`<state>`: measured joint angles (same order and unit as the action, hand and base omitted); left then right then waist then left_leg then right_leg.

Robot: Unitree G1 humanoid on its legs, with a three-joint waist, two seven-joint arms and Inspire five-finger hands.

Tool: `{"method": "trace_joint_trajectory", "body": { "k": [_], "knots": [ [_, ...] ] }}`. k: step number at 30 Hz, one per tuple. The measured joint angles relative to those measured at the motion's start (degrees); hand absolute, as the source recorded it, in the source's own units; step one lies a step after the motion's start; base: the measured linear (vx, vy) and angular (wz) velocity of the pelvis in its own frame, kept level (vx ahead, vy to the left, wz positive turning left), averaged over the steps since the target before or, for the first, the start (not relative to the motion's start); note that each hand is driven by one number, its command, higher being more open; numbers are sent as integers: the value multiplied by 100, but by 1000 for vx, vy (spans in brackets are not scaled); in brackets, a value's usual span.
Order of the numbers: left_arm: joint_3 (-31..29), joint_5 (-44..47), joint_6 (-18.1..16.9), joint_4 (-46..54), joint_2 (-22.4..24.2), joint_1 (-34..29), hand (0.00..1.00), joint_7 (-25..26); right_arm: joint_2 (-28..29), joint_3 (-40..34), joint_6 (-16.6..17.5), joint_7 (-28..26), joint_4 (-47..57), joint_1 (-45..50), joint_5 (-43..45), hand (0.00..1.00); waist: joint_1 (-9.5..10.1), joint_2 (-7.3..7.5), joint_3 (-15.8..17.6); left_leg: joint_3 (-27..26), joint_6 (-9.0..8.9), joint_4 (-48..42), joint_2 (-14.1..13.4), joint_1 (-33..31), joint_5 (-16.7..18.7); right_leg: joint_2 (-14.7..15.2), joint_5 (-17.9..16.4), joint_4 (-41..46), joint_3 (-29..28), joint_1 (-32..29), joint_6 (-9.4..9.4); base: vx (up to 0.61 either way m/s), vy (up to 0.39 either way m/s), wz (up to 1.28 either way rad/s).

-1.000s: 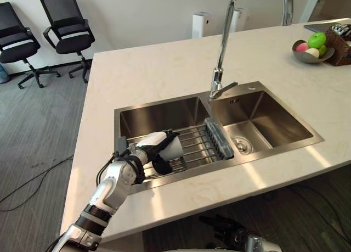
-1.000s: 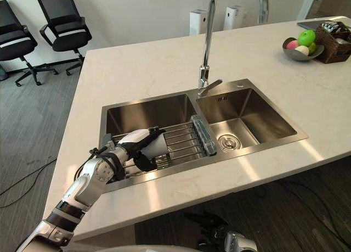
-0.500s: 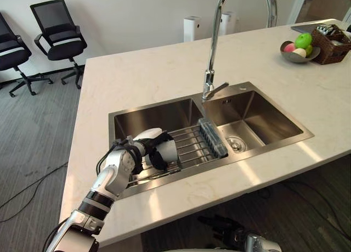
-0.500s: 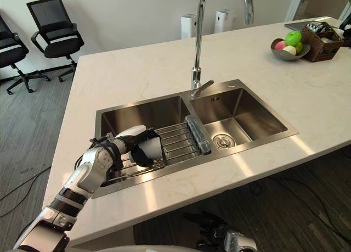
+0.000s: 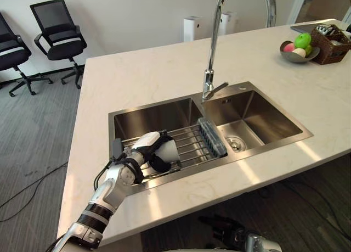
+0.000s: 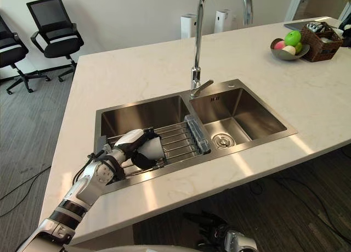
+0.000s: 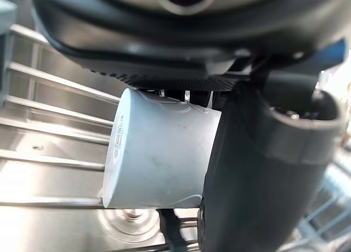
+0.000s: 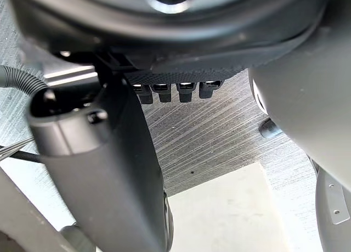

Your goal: Walk over to the sink, pick up the cup, carry it to the dishwasher, place the cup inside the dishwasher, then close the dishwasher door

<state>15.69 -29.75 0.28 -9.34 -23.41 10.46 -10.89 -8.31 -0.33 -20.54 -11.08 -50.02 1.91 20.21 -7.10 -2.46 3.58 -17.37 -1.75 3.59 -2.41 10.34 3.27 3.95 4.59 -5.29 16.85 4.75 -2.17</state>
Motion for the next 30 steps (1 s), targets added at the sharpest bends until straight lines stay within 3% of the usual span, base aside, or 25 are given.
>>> {"method": "trace_joint_trajectory", "body": {
  "k": [4, 11, 14, 19, 21, 22, 23, 24, 25, 26, 27, 28, 29, 30],
  "knots": [
    [-694, 972, -247, 740, 261, -656, 0, 783, 50, -192, 76, -2, -56, 5, 111, 100, 75, 25, 15, 68, 37, 27, 21, -45, -9, 17, 1, 4, 128, -21, 0, 26, 8, 9],
    [-2195, 2027, -1699, 2406, 1023, -1538, 0, 2095, 35, -391, 185, -49, -305, 115, 63, 100, 692, 112, 7, 318, 90, -282, 54, -255, 112, 101, 1, 23, 299, 25, 3, 10, 21, 18],
    [-2799, 2463, -1878, 2992, 1420, -1936, 0, 2406, -12, -406, 195, -259, -331, 101, -35, 100, 871, 152, 114, 698, 86, -1397, 1, -953, 440, 177, 0, 36, 625, 57, 2, -70, -28, 52],
    [-3054, 2656, -2252, 3197, 1814, -2389, 0, 2784, -139, -419, 187, -496, -416, 130, -15, 100, 1212, 126, 268, 1197, 94, -950, 84, -1212, 163, 218, -160, 46, 1528, 57, -6, -161, -28, 99],
    [-3034, 2647, -2413, 3256, 1922, -2458, 0, 2929, -153, -657, 157, -533, -565, 70, -4, 100, 1256, 217, 242, 493, 320, -1269, -112, -1497, 280, 340, -160, 25, 1886, -83, 43, -121, 18, 105],
    [-2925, 2645, -2562, 3294, 1964, -2457, 0, 3010, -216, -798, 141, -482, -689, 7, 97, 100, 1250, 184, 236, -223, 707, -2437, -514, -1880, 531, 420, -132, 153, 2159, -204, 213, -82, 102, 81],
    [-2857, 2644, -2626, 3326, 1963, -2459, 0, 3031, -245, -829, 117, -449, -683, -5, 120, 100, 1255, 155, 248, -551, 850, -3001, -721, -1934, 624, 476, -147, 255, 2255, -211, 235, -26, 168, 83],
    [-2727, 2613, -2744, 3375, 1969, -2461, 0, 3074, -302, -827, 66, -405, -603, 44, 229, 100, 1228, 147, 253, -1023, 914, -3706, -1103, -1824, 665, 598, -144, 478, 2373, -226, 211, 40, 163, 76],
    [-2595, 2524, -2838, 3455, 1986, -2454, 0, 3107, -433, -836, 18, -410, -386, 132, 284, 100, 1144, 4, 216, -1206, 609, -3756, -1385, -1688, 435, 664, -283, 824, 2533, -281, 146, 30, 230, 86],
    [-2532, 2460, -2885, 3463, 1977, -2406, 0, 3132, -465, -838, 6, -403, -282, 170, 276, 100, 1078, -8, 227, -1270, 582, -3776, -1298, -1767, 430, 775, -382, 1035, 2593, -354, 104, -59, 144, 116],
    [-2431, 2377, -2949, 3467, 1946, -2339, 0, 3266, -487, -839, -69, -417, -101, 223, 269, 100, 968, -91, 185, -1237, 563, -3545, -1260, -1947, 401, 656, -663, 1318, 2586, -611, 137, -115, -1, 121],
    [-2432, 2371, -2961, 3457, 1921, -2259, 0, 3353, -401, -841, -101, -406, -81, 231, 268, 100, 902, -9, 134, -911, 630, -2599, -880, -1811, 340, 333, -709, 976, 2654, -664, 255, -124, -145, 158],
    [-2462, 2391, -2984, 3443, 1848, -2096, 0, 3438, -261, -850, -144, -398, -62, 297, 273, 100, 782, 217, 114, -1076, 694, -1797, -517, -1480, 344, 189, -496, 415, 2891, -601, 506, -114, -227, 144],
    [-2420, 2399, -3087, 3305, 1949, -1971, 0, 3459, -266, -883, -154, -366, -29, 294, 294, 100, 721, 57, 231, -1571, 791, -2104, -789, -1321, 606, 103, -367, 326, 3178, -460, 411, -116, -133, 177]
  ]
}}
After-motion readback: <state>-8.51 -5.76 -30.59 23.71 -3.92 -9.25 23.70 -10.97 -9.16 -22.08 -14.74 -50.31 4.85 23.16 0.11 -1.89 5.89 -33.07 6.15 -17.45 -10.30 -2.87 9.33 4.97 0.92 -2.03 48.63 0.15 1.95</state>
